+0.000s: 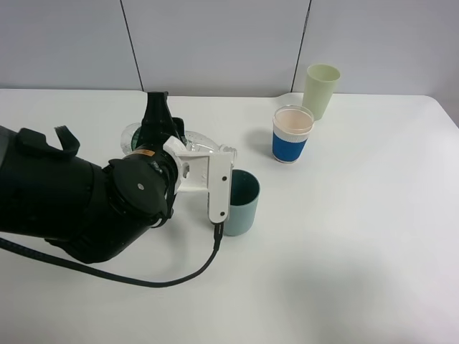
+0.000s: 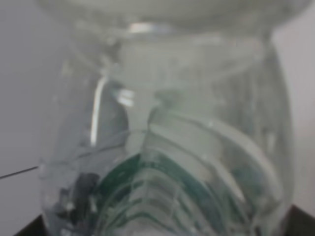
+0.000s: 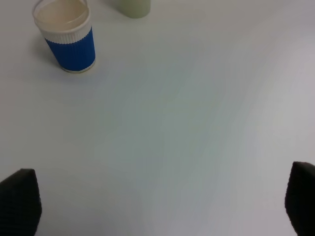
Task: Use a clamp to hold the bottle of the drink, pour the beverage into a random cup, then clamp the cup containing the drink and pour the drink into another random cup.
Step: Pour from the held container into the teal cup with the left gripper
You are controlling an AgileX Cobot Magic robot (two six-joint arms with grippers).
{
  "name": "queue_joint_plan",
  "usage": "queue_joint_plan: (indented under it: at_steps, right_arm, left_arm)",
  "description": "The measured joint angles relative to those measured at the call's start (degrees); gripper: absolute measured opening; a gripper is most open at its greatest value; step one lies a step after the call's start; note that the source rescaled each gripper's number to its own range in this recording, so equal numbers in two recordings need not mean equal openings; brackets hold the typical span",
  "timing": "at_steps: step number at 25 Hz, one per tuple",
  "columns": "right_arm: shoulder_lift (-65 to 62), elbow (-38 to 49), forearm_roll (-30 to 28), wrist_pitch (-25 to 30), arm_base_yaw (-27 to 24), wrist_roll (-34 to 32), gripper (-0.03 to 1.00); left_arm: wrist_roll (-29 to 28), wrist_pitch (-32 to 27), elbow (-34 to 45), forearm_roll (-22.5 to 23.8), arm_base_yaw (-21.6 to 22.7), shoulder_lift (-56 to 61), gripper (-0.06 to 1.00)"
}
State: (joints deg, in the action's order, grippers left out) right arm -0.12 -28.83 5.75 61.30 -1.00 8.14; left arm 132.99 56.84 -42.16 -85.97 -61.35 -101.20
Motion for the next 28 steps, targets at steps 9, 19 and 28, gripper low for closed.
queue_joint_plan:
  at_steps: [9,19,28]
  right_arm:
    - [0.0,0.0,0.0,0.0,0.0,0.0,1.0]
    - [0.0,0.0,0.0,0.0,0.0,0.0,1.0]
    - [0.0,0.0,0.0,0.0,0.0,0.04,1.0]
  left_arm:
    - [1.5,1.02,0.0,0.7,0.0,0.0,0.05]
    - [5.05,2.52,0.0,3.25,0.0,0.0,0.05]
    - [6.44,4.14,0.0,5.34,0.0,0.0,0.05]
